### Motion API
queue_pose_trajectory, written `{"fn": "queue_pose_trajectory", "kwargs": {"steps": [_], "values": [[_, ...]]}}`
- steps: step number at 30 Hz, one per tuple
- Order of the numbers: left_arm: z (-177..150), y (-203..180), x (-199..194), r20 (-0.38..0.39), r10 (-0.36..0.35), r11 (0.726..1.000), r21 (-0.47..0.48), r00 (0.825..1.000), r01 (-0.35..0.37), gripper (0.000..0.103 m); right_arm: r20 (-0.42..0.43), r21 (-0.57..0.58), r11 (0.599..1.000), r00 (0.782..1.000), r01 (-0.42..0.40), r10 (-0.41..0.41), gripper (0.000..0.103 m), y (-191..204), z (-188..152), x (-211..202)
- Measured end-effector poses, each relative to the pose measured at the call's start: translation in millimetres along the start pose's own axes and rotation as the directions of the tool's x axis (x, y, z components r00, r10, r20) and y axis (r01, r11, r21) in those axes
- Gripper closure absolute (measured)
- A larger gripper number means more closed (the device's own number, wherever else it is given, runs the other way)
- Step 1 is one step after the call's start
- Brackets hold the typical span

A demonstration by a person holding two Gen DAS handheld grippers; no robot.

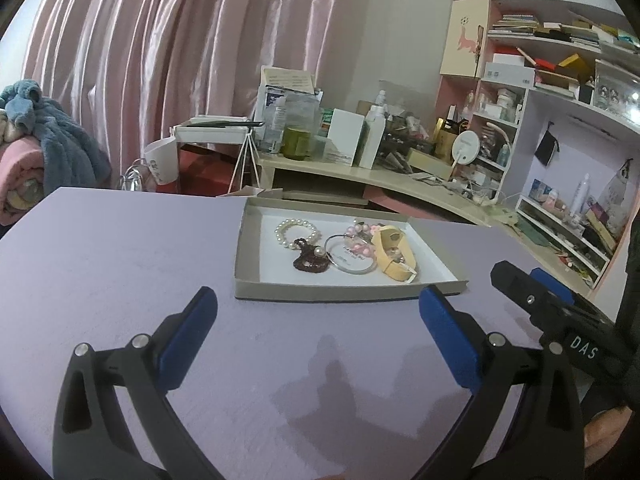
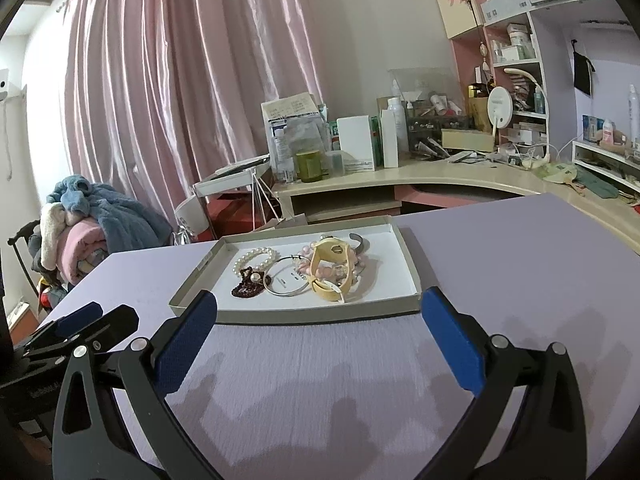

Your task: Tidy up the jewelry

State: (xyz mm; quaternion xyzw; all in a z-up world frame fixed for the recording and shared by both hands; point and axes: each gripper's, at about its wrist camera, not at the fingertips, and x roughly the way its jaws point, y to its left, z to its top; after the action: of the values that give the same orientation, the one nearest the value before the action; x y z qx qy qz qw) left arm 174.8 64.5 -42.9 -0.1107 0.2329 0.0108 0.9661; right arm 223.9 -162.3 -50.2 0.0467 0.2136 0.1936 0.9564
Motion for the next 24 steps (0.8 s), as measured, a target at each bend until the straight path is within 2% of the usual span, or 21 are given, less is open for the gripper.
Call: {"fn": "queue_pose_trajectory", "kwargs": {"steps": [6,24], "values": [[0.9,4.1,-0.1,0.007,0.001,1.000,-0.020,1.000,-0.001,0.002,-0.020,0.007,1.000,1.000,-0.014,0.014,0.001,-2.0,-2.6,4.3],[-0.4,-1.5,1.1,0.004,0.014,1.000,0.003,1.000,-0.014,0.002,-0.019,0.013,1.000,1.000,-0.019,0.020,0.001,-2.2,-5.4,4.4]]}}
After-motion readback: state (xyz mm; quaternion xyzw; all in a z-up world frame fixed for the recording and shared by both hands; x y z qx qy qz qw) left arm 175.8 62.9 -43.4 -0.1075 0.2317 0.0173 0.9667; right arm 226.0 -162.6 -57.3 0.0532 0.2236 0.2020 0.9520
